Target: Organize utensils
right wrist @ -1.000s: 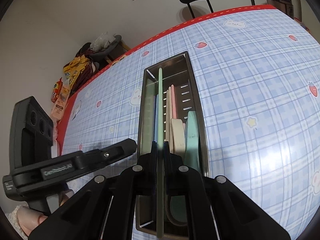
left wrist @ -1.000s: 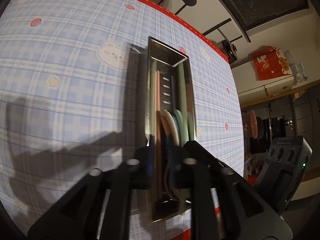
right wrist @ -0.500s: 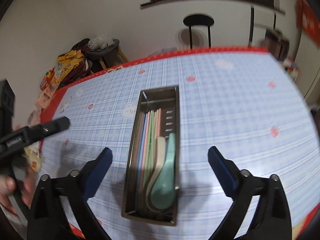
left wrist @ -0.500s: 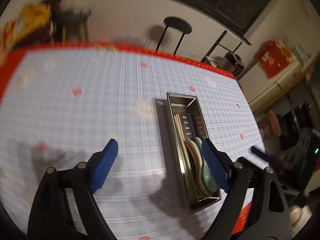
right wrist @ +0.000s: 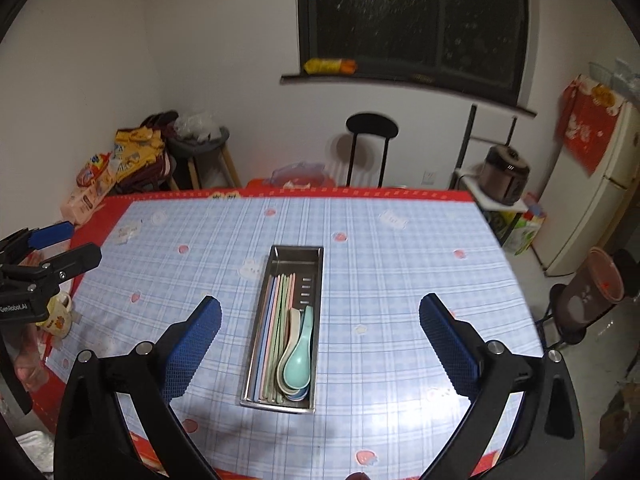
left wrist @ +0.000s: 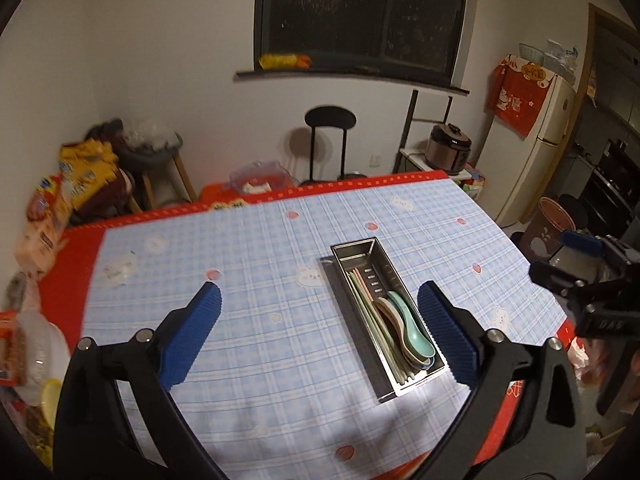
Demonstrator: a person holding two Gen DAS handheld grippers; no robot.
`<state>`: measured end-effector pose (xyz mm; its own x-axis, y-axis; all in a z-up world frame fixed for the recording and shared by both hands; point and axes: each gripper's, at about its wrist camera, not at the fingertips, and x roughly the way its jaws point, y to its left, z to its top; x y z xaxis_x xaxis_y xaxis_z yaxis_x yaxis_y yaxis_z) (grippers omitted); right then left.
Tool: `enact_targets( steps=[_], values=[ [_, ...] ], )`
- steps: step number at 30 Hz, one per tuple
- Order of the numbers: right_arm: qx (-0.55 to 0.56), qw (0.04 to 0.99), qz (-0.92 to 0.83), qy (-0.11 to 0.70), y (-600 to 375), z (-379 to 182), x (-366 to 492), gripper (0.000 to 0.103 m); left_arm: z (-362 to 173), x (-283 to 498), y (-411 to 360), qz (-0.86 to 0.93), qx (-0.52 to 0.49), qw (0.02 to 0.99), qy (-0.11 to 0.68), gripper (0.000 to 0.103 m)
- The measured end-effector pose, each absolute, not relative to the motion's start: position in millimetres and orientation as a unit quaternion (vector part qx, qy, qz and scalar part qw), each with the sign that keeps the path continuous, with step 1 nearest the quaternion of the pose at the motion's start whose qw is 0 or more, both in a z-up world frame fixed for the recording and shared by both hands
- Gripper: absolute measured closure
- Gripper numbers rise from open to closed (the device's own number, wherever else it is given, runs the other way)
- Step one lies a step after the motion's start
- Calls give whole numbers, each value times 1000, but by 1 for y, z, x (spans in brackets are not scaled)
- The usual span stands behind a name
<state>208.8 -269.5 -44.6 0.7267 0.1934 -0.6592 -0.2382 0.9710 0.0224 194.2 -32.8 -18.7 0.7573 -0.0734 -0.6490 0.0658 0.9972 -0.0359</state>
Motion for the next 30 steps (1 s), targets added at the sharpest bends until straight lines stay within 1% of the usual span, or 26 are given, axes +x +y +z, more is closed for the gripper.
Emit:
enact_targets(
  steps=[4, 10, 19, 30],
  values=[
    [-24, 936, 111, 334, -272, -25, 182, 6, 5, 168, -35, -21, 5, 947, 321, 6],
    [-34, 939, 110, 324, -268, -12, 157, 6, 21, 143, -34, -25, -18, 951, 307, 6],
    [-37, 946, 100, 308, -267, -4, 142, 6, 28, 134, -29, -30, -49, 950, 306, 6],
    [-34, 946, 86, 310, -265, -6, 141, 6, 29, 134, -40, -29, -25, 955, 293, 6]
  ],
)
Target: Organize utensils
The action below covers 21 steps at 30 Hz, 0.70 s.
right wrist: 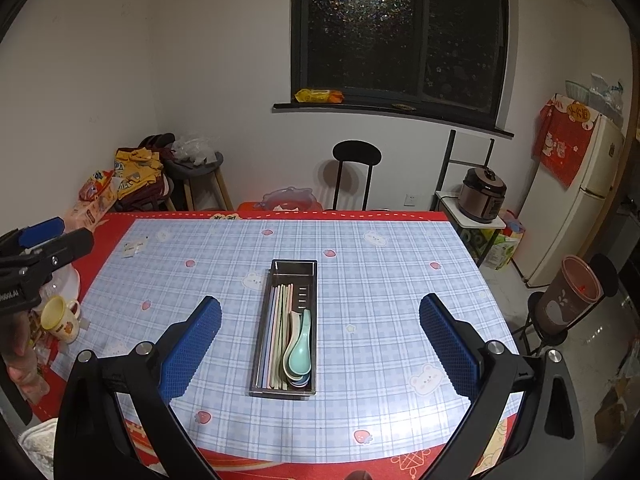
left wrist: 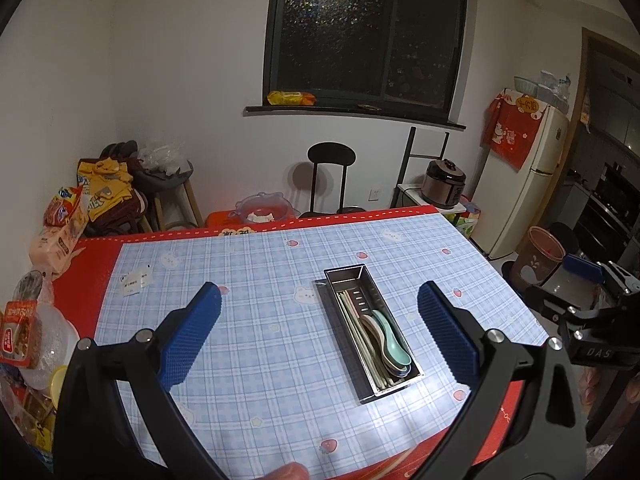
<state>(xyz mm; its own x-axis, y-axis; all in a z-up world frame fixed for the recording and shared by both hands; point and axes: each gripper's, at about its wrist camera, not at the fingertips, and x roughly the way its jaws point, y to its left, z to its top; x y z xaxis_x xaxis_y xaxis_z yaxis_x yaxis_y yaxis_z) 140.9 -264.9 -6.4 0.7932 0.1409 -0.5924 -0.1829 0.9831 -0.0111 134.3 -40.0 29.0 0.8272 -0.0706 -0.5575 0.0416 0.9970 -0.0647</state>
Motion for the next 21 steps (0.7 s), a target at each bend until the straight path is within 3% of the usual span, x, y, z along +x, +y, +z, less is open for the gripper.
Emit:
enact_targets(
  steps=[21],
  values=[
    [-36, 953, 55, 296, -272, -5, 148, 6, 20, 145, -46, -29, -24, 951, 307, 6]
  ],
)
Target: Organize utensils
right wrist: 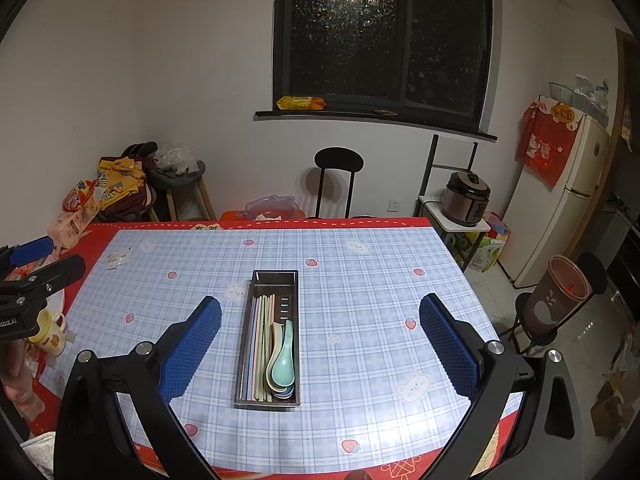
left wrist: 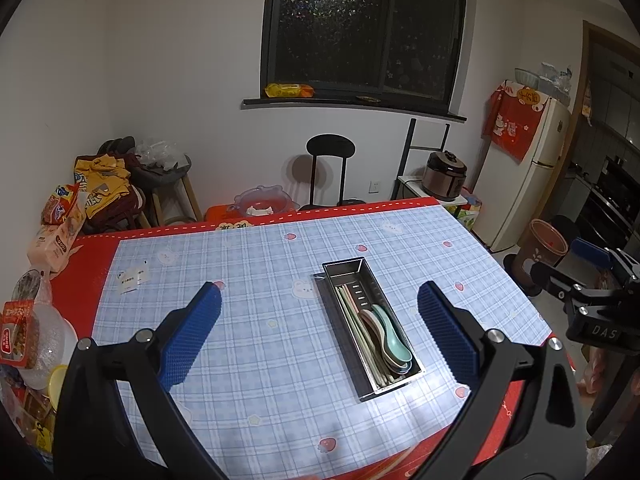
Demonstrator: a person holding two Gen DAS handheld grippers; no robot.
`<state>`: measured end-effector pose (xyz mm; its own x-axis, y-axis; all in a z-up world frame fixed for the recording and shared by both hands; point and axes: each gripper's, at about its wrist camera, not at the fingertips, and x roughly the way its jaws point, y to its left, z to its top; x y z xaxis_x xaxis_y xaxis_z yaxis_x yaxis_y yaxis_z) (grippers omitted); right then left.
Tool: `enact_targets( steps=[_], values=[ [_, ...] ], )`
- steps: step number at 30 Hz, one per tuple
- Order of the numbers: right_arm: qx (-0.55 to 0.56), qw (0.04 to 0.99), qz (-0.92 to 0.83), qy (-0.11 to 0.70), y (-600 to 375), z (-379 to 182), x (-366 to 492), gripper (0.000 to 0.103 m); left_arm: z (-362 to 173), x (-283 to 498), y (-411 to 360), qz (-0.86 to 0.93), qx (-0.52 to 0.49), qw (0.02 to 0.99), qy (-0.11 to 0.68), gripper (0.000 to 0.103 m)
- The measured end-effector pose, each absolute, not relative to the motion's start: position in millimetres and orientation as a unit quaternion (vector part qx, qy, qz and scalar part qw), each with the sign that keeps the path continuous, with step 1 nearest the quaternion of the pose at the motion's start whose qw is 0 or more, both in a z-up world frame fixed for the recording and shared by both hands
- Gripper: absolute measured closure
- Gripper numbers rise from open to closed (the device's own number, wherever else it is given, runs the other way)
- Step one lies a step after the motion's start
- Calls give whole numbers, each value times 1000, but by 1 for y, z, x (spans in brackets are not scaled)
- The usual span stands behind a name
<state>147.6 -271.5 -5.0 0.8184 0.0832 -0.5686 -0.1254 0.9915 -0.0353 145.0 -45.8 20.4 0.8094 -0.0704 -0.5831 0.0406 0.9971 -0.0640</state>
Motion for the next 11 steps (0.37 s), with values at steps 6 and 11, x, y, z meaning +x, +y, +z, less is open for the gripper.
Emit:
enact_targets(
  steps=[6, 11],
  values=[
    [-35, 952, 56, 298, -271, -7, 150, 6, 20, 148, -45, -23, -27, 950, 310, 6],
    [-33, 952, 57, 300, -271, -9, 153, 6, 18, 150, -42, -18, -33, 949, 314, 6]
  ],
)
